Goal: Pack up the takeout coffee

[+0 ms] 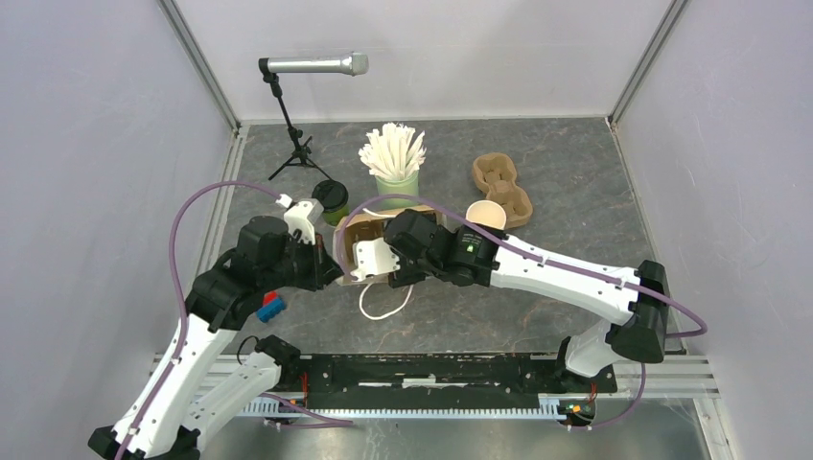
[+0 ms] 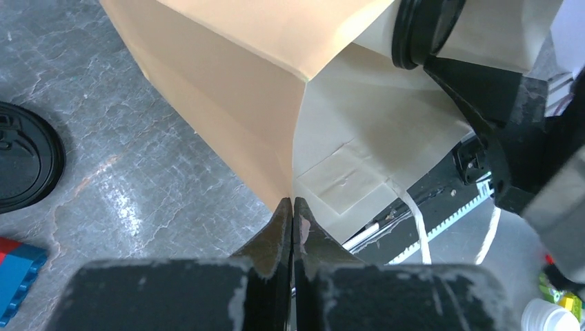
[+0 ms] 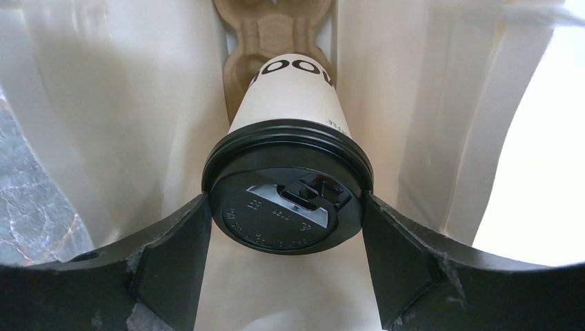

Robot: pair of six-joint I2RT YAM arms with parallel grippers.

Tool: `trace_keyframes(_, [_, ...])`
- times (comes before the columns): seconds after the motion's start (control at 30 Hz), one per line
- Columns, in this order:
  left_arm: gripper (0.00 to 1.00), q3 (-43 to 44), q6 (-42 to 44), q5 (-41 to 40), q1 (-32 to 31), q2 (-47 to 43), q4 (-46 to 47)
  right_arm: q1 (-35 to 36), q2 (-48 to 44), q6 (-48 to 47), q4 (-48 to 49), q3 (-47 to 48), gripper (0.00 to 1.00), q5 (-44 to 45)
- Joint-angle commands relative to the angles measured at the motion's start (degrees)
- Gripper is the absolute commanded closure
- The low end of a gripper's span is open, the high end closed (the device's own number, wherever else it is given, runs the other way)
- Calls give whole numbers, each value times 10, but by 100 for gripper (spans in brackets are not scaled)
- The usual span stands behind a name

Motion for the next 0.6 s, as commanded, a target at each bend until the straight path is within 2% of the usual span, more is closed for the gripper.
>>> trace_keyframes(0.0, [98,3,33,47,-2,-16,50,1,9,-12,-6,4,34,52])
trace_keyframes(0.3, [98,-48,7,129,-2,-49,102,1,63,-12,6,25,34,76])
trace_keyframes(0.57, [98,-64,-3,143,-2,-65,109,-1,74,-7,17,-1,34,78])
